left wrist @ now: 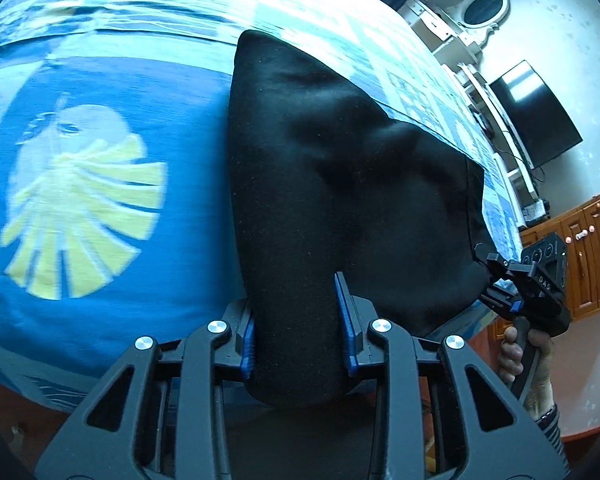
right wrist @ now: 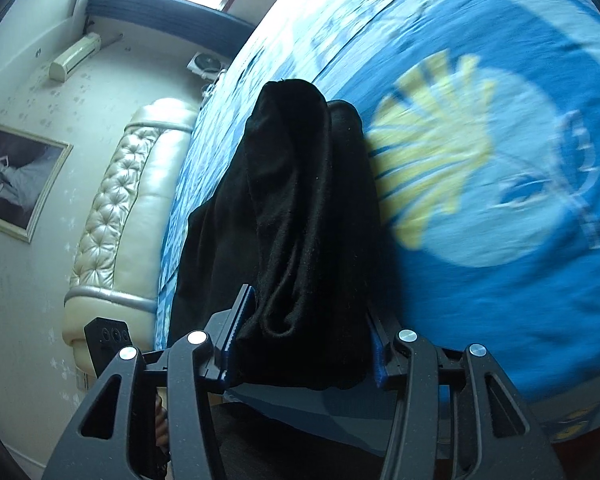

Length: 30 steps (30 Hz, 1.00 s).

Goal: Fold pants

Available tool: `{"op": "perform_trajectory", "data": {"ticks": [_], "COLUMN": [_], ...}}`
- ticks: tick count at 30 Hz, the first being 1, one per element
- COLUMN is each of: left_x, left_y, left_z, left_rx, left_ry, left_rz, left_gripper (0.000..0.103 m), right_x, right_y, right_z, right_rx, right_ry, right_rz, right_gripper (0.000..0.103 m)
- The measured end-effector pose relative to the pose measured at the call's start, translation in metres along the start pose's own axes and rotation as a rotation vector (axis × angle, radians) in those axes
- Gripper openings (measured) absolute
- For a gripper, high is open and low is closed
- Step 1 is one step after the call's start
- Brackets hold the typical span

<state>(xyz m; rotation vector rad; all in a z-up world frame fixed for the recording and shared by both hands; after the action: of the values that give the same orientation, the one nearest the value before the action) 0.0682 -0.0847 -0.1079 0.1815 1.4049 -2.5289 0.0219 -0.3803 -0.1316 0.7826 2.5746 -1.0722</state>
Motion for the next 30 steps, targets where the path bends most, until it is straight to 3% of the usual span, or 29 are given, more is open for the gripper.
{"op": "perform_trajectory", "data": {"ticks": [17, 30], "left_x": [-0.008, -0.007], "left_y": [-0.042, -0.041], "left_z": [-0.054, -0.061], "left_rx": [-0.050, -0.030], "left_ry": [-0.051, -0.053], "left_rz": [0.050, 0.050], "left_gripper": [0.031, 0.033], "right_x": [0.015, 0.021], "right_y": [0.050, 0.054], "right_z": [-0.043, -0.037], "right_rx": [-0.042, -0.037], "right_ry": [-0.057, -0.059], "right_rz": [-0.087, -0.091], "right_gripper": [0.049, 0.049]}}
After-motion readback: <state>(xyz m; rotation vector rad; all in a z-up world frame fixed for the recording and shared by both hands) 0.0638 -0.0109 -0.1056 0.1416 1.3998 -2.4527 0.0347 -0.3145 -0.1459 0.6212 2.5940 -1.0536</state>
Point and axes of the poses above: each gripper's, at about its wrist camera, not at the fingertips, and y roughly the way its jaws point, z to its right, x to its underside, the point moved 6 cm from there along y, roughly the way its jaws point, and after that the axes turned 14 degrees about -y, right-handed, at the moved point
